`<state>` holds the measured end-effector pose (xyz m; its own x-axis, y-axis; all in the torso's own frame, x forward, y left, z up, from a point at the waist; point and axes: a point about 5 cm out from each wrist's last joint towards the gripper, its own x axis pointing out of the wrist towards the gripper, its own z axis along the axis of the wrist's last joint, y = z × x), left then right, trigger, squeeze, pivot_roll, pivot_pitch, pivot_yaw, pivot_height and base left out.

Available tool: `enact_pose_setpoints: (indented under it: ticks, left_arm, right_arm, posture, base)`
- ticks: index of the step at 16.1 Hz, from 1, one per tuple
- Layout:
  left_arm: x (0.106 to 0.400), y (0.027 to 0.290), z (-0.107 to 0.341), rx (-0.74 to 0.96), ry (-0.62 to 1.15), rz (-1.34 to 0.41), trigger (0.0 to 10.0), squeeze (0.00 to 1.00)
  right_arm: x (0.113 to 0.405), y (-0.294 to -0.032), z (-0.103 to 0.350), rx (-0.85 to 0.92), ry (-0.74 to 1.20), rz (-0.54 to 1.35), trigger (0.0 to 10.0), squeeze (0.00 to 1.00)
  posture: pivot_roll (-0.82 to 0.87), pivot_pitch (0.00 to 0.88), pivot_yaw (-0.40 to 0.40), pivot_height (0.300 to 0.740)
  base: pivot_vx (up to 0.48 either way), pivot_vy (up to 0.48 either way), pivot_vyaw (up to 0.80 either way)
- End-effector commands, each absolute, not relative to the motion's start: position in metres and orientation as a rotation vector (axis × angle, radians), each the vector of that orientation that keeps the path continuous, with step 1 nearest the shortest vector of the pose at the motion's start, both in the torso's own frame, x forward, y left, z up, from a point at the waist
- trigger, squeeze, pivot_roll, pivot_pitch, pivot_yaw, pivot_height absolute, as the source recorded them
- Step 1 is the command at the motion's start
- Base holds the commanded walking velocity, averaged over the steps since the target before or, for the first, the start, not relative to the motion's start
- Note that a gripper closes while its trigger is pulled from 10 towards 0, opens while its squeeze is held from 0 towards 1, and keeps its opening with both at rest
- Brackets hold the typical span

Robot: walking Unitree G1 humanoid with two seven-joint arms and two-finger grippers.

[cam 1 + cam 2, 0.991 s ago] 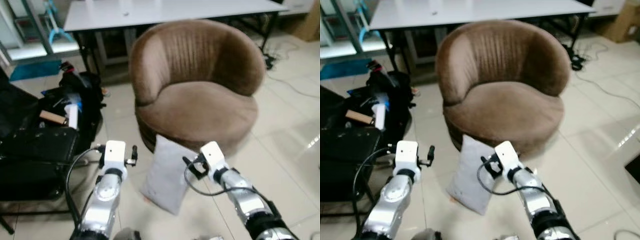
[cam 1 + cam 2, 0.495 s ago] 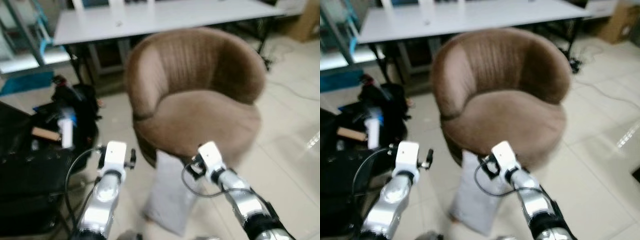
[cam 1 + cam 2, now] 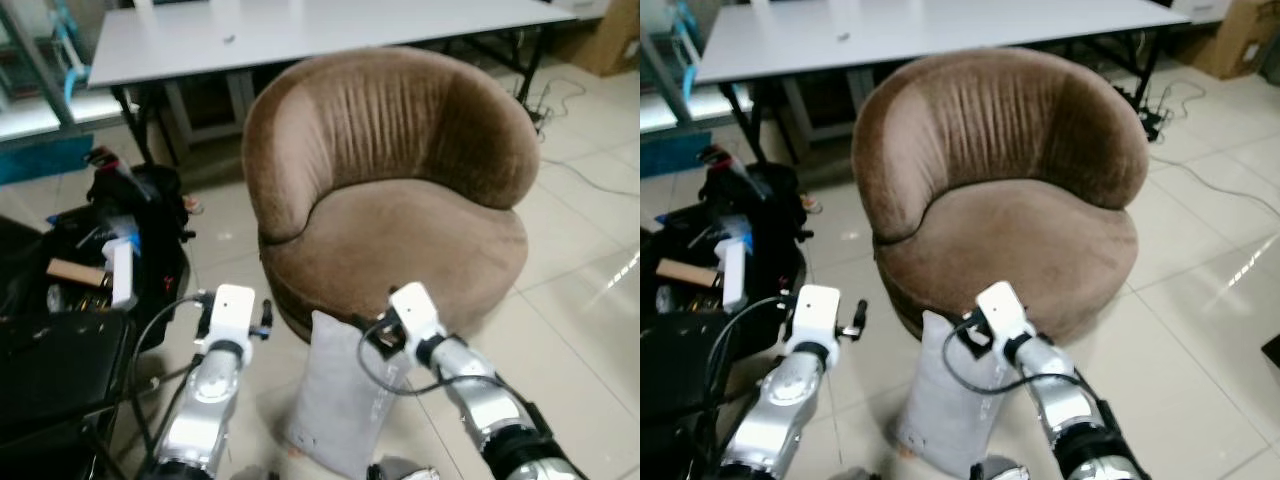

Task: Move the pillow to the sofa from floor

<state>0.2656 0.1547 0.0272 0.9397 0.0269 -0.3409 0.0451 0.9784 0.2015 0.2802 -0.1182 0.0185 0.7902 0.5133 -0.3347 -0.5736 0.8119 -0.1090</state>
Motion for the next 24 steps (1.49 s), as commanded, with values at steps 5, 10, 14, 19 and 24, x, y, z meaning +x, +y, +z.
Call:
enact_pose_setpoints:
  ticks: [5,10,14,19,24]
  left_arm:
    - [0.264,0.157,0.024,0.229,0.372,0.013,10.0,0.0]
    - [0.264,0.153,0.025,0.2,0.365,-0.001,10.0,0.0]
    - [0.27,0.155,0.03,0.212,0.349,0.01,10.0,0.0]
    - [0.278,0.16,0.035,0.279,0.33,0.029,10.0,0.0]
    - [0.281,0.169,0.042,0.191,0.288,0.094,10.0,0.0]
  right_arm:
    - [0.279,-0.116,0.02,-0.212,0.286,0.607,10.0,0.0]
    - [0.28,-0.118,0.017,-0.215,0.313,0.584,10.0,0.0]
    - [0.288,-0.119,0.021,-0.187,0.319,0.541,10.0,0.0]
    - [0.293,-0.118,0.021,-0.191,0.344,0.518,10.0,0.0]
    - [0.303,-0.128,0.031,-0.138,0.302,0.451,10.0,0.0]
  posture:
    - [-0.11,0.0,0.037,0.697]
    - [-0.11,0.0,0.038,0.697]
    - [-0.1,0.0,0.042,0.697]
    - [-0.1,0.0,0.047,0.697]
    - [-0.09,0.0,0.048,0.697]
  base:
    - [0.48,0.0,0.0]
    - [0.096,0.0,0.0]
    - [0.0,0.0,0.0]
    - [0.0,0.0,0.0]
    - [0.0,0.0,0.0]
